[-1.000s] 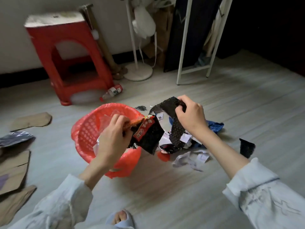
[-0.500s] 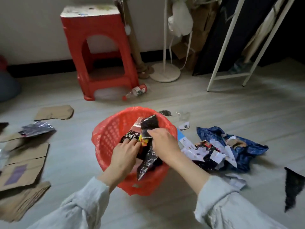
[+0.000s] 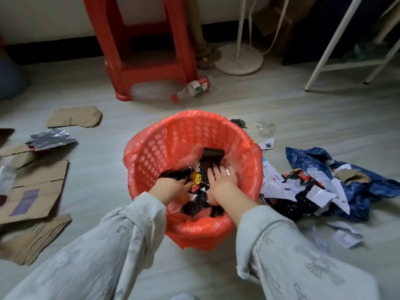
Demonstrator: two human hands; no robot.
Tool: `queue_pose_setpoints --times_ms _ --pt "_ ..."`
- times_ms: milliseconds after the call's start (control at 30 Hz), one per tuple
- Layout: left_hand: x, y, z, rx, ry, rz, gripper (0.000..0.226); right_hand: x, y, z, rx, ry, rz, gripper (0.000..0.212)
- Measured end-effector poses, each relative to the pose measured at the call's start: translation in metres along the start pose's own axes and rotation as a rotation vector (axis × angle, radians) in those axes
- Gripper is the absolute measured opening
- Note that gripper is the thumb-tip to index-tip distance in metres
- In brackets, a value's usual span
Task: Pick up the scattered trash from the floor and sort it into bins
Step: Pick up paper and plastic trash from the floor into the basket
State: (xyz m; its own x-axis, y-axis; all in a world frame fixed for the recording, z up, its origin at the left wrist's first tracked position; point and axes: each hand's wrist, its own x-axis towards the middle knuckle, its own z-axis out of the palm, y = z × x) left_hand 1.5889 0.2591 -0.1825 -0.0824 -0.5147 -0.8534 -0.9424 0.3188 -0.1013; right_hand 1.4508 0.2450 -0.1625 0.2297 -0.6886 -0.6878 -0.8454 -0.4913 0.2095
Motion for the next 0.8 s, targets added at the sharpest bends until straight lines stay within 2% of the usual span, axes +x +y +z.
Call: queue_pose_setpoints --times_ms 67,200,267,333,533,700,800 --pt "-0.006 -0.001 0.003 -0.064 0.095 -0.009 0.053 -0.004 0.004 -0.001 0.017 0.035 -0.029 0.071" --pt "-0.038 0.0 0.005 -0.297 0.48 0.084 0.037 -0.029 0.019 -0.01 0.074 0.158 -0.152 0.061" --pt "-0.053 -0.001 0.004 -0.399 0.63 0.111 0.034 -0.045 0.023 -0.016 0.096 0.218 -0.192 0.057" --pt "-0.07 0.003 0.0 -0.403 0.749 0.143 0.031 -0.062 0.026 -0.019 0.101 0.25 -0.208 0.055" --pt "-0.129 0.017 -0.011 -0.391 0.848 0.17 0.026 -0.119 0.04 -0.027 0.266 0.273 -0.219 0.056" --pt "-0.19 0.035 -0.033 -0.353 0.896 0.215 0.028 -0.186 0.06 -0.042 0.373 0.364 -0.206 0.051" --pt "-0.221 0.055 -0.05 -0.327 0.982 0.258 0.031 -0.23 0.076 -0.046 0.456 0.414 -0.176 0.047"
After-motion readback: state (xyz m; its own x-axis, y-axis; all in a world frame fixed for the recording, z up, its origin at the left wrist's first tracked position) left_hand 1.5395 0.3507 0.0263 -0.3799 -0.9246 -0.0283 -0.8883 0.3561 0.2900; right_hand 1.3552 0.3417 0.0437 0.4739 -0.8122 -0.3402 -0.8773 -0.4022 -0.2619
